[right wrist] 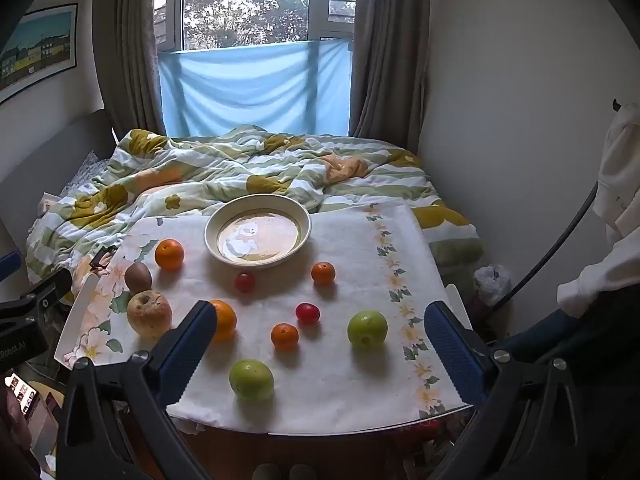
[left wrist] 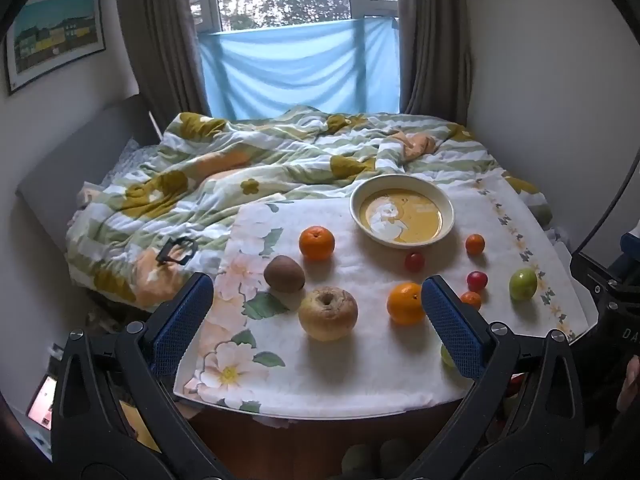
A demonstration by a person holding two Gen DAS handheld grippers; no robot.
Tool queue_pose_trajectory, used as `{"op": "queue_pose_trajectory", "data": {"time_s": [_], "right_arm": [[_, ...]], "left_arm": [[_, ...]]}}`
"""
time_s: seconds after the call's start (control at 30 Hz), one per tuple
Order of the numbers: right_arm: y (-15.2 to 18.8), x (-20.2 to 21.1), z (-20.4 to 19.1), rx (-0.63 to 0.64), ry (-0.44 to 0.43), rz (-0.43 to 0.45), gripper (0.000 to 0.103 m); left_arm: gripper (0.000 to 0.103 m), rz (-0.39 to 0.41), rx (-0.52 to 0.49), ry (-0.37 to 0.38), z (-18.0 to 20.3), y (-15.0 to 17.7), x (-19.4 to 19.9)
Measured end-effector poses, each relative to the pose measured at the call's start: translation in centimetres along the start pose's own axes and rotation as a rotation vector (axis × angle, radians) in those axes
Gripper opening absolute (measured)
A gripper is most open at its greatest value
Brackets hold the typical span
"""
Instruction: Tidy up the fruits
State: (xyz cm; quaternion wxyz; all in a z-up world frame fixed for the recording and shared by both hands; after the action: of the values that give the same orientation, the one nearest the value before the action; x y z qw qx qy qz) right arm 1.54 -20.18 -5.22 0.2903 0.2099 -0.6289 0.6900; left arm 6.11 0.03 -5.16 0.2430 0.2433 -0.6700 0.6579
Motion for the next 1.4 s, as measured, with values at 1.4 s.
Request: {"op": "queue_pose_trajectory", "data": {"time_s": [1.4], "right_arm": [[-0.32,-0.26,-0.17,-0.008,-0.001,0.001,0.103]], "left_arm": [[0.103,0.013,0.002,0.003,0.03,-0.1,0.01]]}}
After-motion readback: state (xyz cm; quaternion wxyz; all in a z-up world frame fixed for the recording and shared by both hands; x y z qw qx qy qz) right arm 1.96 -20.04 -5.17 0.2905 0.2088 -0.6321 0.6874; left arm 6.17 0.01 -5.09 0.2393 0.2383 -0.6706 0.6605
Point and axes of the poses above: each gripper's, at about its wrist camera, not at the fingertips, and x roughly against the way its jaws point, z to its right, y to its underside, the point moved 8 cm from there along -x, roughly the way its jaws point, and after that the axes turned 5 degrees about x, right-handed, at the moved point
